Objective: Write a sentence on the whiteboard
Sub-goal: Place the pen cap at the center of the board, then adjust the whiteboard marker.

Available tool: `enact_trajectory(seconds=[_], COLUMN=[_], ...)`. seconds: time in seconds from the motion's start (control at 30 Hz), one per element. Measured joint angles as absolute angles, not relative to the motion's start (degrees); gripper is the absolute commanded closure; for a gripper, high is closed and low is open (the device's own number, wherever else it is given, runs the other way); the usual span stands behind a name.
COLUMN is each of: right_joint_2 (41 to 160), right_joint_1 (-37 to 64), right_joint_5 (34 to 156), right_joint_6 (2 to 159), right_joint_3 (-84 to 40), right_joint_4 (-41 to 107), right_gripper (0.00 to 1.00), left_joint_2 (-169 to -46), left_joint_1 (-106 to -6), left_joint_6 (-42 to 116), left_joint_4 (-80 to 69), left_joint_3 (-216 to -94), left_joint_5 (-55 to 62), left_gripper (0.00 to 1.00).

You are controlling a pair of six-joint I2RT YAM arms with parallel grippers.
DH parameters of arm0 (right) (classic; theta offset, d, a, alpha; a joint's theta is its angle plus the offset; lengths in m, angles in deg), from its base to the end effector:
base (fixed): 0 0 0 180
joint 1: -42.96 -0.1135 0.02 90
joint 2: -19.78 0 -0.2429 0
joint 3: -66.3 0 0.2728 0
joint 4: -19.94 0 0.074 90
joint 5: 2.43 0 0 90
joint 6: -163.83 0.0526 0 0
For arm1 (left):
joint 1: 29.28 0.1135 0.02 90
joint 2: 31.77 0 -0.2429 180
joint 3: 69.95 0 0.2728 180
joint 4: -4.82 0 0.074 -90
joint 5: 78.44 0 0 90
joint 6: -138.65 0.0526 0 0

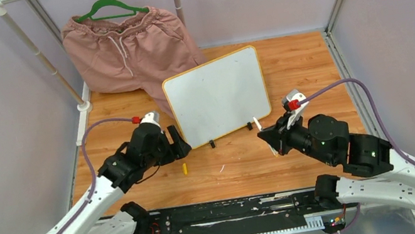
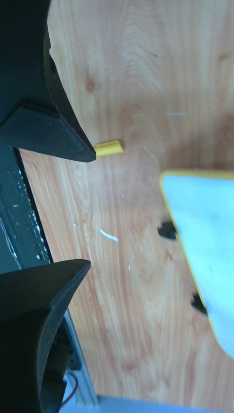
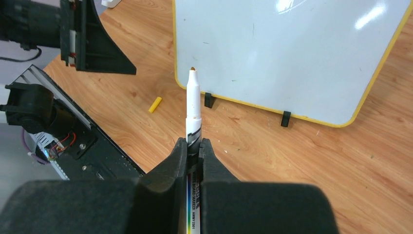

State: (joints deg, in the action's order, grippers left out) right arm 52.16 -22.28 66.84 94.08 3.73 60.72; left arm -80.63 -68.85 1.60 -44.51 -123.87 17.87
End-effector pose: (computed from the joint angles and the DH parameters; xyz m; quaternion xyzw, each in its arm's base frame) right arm 0.0888 0.1482 0.3581 -0.1834 0.7432 0.3249 0.5554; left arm 0.1751 -0.1372 0.2323 -0.0814 0.9167 -0.2292 0.3171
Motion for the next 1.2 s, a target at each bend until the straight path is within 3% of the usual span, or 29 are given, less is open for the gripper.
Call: enact_trajectory(seconds=[0.27, 0.53, 0.8, 1.2], right_joint_2=[55.48, 58.78, 60.11, 68.81], right_joint_1=[-22.28, -22.28, -22.28, -22.28], right_joint_5=[75.58, 88.67, 95.66, 100.06], right_joint_6=[88.79, 86.21, 89.21, 92.79], right_joint_3=[0.14, -0.25, 0.47, 0.25], right_joint_4=[60.35, 55.28, 43.65, 34.05], right_gripper=[1.0, 1.0, 1.0, 1.0], left_joint_2=[-71.34, -64.79, -67.63, -69.79], left_joint_1=[-68.83, -68.83, -68.85, -68.85], left_joint_6=[9.78, 12.9, 8.05, 5.14], left_joint_4=[-38.21, -14.28, 4.41, 11.53], left_joint_3=[-127.96, -121.64, -119.52, -122.74], left_joint_5=[13.17, -1.65, -13.74, -22.22], left_gripper=[0.21, 0.22, 0.24, 0.25])
